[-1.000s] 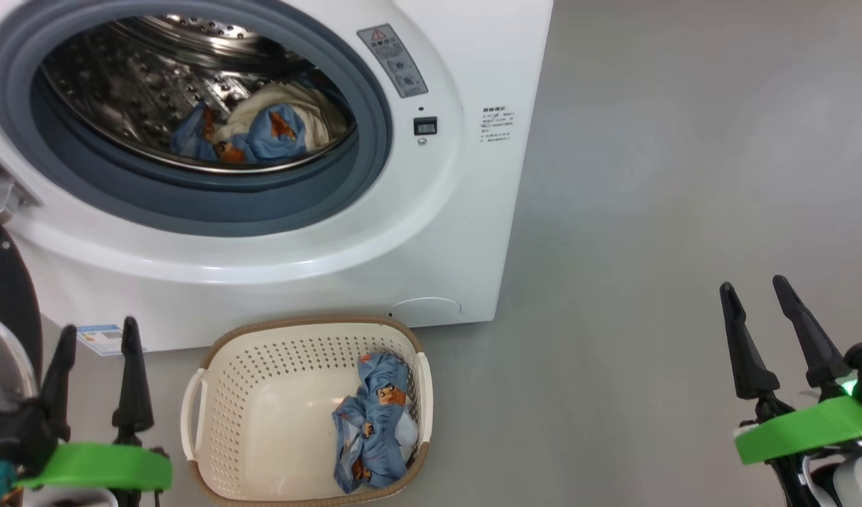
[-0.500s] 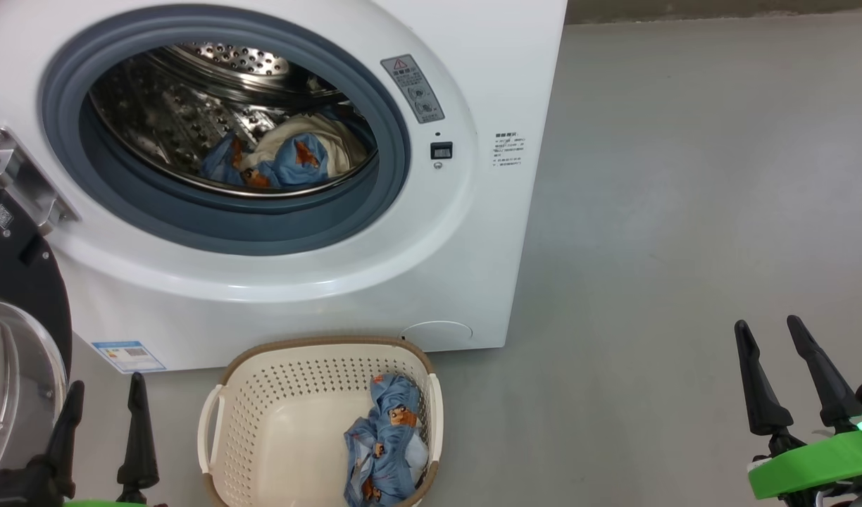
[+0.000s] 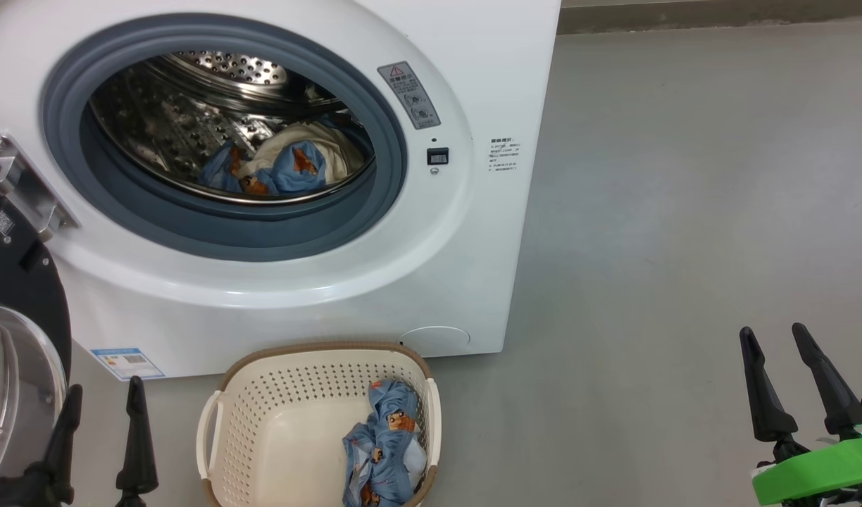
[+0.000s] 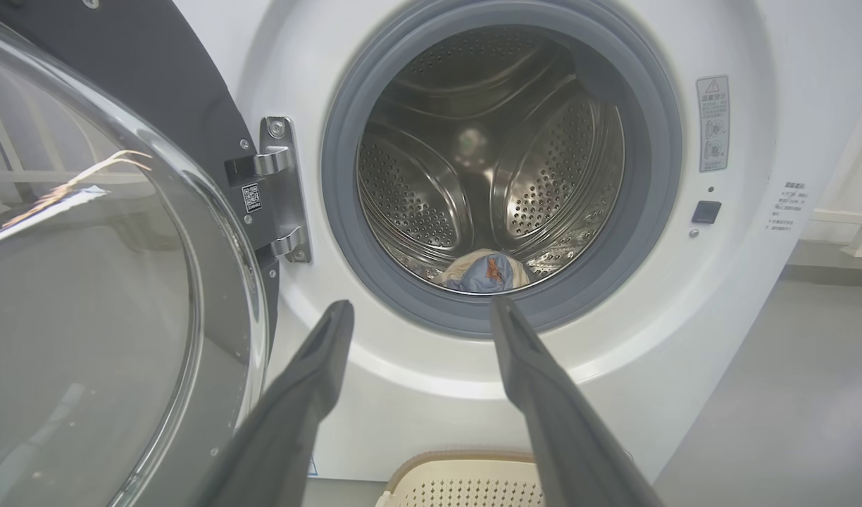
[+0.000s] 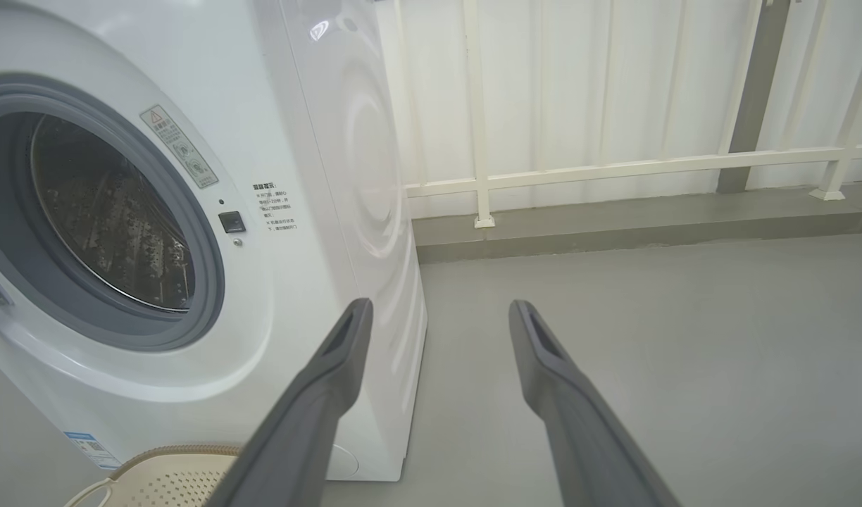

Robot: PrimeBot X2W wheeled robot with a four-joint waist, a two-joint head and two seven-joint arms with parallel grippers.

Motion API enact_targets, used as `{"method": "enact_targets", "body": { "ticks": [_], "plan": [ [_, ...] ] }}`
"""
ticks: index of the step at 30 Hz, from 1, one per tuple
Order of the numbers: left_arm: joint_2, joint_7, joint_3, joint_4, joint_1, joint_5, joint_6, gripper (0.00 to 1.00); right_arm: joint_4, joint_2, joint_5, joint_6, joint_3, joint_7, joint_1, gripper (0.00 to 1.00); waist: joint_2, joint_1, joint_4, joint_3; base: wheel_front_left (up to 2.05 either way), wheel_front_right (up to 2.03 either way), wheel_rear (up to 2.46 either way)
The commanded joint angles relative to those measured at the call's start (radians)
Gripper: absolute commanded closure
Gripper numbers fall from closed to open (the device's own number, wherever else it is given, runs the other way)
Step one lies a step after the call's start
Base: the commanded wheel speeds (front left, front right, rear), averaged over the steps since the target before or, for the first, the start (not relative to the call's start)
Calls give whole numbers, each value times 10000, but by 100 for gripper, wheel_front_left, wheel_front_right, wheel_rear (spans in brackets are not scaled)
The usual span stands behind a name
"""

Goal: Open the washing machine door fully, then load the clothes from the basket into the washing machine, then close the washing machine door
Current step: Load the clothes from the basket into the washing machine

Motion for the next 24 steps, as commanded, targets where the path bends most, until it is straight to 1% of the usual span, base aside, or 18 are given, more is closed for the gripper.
{"method": "enact_targets", "body": {
  "ticks": [1,8,13,20,24],
  "plan": [
    [166,-55,354,-323,-85,49,4,0,-269,-201,-4,56,113,-78,-79,0,0,0,-2,8,0,0,0],
    [-89,-55,312,-133,-104,2,4,0,-316,-132,-16,56,114,-78,-194,0,0,0,-52,216,0,0,0],
    [-377,-55,174,218,-239,-297,4,0,-371,22,-49,56,60,-78,-440,0,0,0,-156,575,0,0,0],
    [-585,-55,-61,1071,-689,-568,4,0,-428,259,-103,56,13,-78,-855,0,0,0,-264,1244,0,0,0],
    [-634,-55,-285,1830,-1068,-758,4,0,-423,380,-117,56,10,-78,-1164,0,0,0,-345,1627,0,0,0]
  ]
}}
